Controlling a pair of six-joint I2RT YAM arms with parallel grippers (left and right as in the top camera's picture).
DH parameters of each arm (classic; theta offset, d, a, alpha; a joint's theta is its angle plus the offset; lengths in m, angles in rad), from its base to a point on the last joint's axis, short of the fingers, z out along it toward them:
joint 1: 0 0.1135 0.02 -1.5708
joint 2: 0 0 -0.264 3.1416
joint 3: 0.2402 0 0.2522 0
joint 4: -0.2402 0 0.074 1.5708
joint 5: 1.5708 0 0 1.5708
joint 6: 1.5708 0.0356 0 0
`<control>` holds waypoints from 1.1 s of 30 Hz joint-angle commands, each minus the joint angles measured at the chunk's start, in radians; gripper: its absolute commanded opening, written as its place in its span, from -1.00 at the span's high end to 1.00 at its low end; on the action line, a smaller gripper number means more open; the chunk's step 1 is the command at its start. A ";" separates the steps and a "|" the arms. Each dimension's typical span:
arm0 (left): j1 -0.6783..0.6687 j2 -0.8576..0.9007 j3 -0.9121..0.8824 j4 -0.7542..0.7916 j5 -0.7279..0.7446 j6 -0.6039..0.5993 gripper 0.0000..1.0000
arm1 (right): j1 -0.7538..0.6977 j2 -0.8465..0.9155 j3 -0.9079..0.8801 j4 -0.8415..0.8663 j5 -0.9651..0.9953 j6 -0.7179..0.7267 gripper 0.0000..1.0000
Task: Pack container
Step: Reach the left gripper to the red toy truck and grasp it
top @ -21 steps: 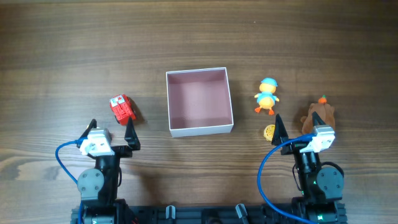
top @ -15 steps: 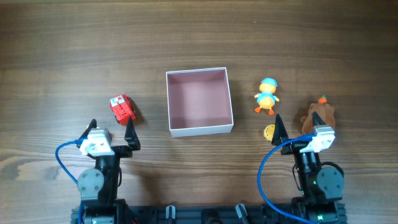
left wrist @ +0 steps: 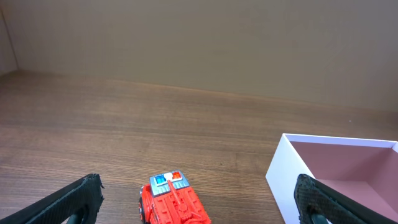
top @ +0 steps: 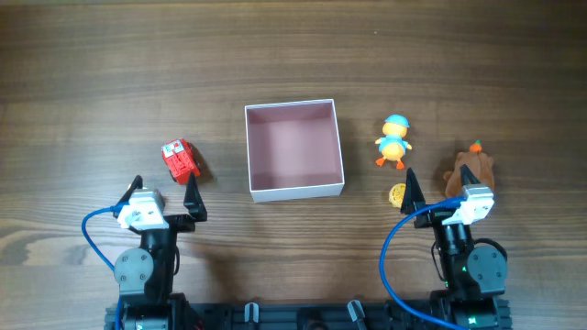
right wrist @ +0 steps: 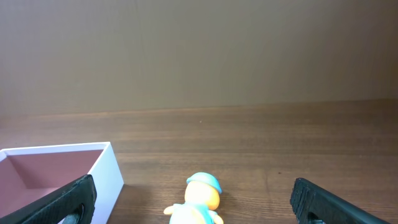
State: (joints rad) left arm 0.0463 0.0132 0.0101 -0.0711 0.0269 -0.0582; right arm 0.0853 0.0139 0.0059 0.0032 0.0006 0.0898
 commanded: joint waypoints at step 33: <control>0.006 0.808 0.879 -0.568 0.031 -0.204 -1.00 | 0.002 0.815 0.858 -0.690 -0.037 0.093 -1.00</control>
State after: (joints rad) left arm 0.0463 0.6346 0.7235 -0.5205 0.0502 -0.2279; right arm 0.0860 0.6788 0.7200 -0.5724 -0.0254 0.1967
